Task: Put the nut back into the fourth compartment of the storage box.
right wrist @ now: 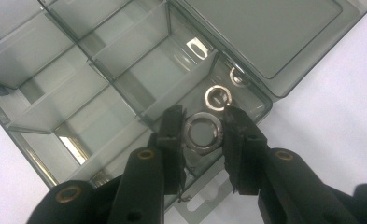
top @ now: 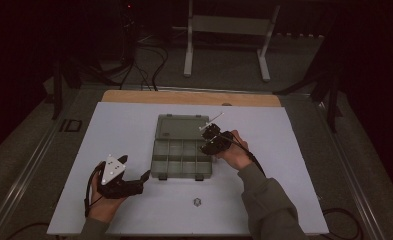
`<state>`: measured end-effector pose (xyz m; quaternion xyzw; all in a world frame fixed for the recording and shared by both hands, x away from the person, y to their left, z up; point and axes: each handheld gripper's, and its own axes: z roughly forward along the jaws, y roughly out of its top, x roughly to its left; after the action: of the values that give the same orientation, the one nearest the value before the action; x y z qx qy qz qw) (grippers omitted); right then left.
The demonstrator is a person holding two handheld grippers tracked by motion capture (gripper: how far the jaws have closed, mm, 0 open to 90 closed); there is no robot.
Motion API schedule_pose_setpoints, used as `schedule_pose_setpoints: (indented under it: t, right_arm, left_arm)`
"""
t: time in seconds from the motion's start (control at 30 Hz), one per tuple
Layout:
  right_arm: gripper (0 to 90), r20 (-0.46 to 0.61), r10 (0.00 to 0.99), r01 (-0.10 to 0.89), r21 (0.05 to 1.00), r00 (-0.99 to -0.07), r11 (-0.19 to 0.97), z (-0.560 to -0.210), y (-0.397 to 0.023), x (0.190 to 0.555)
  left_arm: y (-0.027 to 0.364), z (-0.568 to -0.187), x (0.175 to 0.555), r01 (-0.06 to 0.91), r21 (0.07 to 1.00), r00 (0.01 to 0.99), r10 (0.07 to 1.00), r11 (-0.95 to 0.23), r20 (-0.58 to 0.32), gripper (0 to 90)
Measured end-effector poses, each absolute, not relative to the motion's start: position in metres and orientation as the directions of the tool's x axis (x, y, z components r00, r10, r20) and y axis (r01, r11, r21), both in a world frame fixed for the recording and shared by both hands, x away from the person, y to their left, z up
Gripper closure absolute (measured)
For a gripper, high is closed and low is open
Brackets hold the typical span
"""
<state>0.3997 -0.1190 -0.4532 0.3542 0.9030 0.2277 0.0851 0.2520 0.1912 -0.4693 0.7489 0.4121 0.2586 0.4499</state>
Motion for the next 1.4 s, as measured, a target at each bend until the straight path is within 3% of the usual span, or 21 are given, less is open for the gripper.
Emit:
schedule_pose_setpoints:
  t: [0.07, 0.37, 0.9, 1.4]
  right_arm:
    - [68.5, 0.009, 0.678, 0.601, 0.473, -0.735, 0.645, -0.453, -0.119, 0.4]
    - [49.7, 0.001, 0.686, 0.593, 0.504, -0.728, 0.628, -0.447, -0.122, 0.395]
    - [30.2, 0.008, 0.644, 0.536, 0.562, -0.765, 0.63, -0.437, -0.119, 0.37]
    - [24.2, -0.015, 0.554, 0.438, 0.595, -0.832, 0.674, -0.426, -0.107, 0.335]
  left_arm:
    - [0.191, -0.469, 0.252, 0.385, 0.887, 0.526, 0.85, -0.254, 0.016, 10.6]
    - [0.192, -0.469, 0.252, 0.383, 0.888, 0.525, 0.851, -0.253, 0.016, 10.6]
    - [0.191, -0.469, 0.252, 0.384, 0.887, 0.526, 0.85, -0.257, 0.019, 10.5]
    - [0.192, -0.469, 0.252, 0.382, 0.888, 0.526, 0.851, -0.255, 0.018, 10.6]
